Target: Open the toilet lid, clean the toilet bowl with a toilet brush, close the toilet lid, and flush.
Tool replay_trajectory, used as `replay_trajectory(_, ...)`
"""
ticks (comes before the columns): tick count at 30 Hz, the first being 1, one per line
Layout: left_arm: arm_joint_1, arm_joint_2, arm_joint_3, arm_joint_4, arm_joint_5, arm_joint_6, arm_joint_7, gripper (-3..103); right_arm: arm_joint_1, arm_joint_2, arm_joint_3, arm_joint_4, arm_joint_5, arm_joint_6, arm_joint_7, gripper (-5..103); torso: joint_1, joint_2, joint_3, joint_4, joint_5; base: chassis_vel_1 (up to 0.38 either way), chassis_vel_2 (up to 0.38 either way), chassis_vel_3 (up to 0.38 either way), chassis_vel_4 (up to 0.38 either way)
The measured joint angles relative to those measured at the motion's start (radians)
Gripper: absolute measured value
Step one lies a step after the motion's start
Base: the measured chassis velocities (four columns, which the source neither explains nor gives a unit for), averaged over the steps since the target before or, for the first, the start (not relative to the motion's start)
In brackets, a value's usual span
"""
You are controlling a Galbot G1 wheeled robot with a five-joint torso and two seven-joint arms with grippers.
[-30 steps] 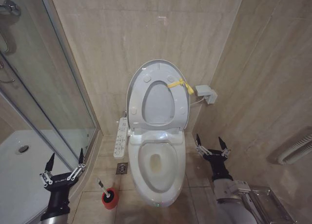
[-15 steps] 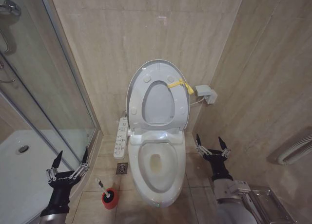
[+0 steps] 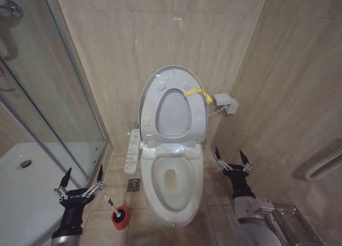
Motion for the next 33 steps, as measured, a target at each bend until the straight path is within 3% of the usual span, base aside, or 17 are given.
replay_trajectory(11,0.028,-0.006,0.033,-0.056,0.05,-0.018,-0.02,100,0.0,0.0,0.0,0.0,0.0,0.0,0.0,100,0.0,0.0,0.0,-0.0001,0.0,0.0,0.0,0.0,0.0)
replay_trajectory(24,-0.002,-0.008,0.039,0.068,0.039,-0.065,-0.027,100,0.0,0.0,0.0,0.0,0.0,0.0,0.0,100,0.0,0.0,0.0,0.0,-0.0001,0.0,0.0,0.0,0.0)
replay_trajectory(33,-0.007,-0.008,0.049,0.077,0.032,-0.076,-0.026,100,0.0,0.0,0.0,0.0,0.0,0.0,0.0,100,0.0,0.0,0.0,-0.0001,-0.0001,0.0,0.0,0.0,0.0)
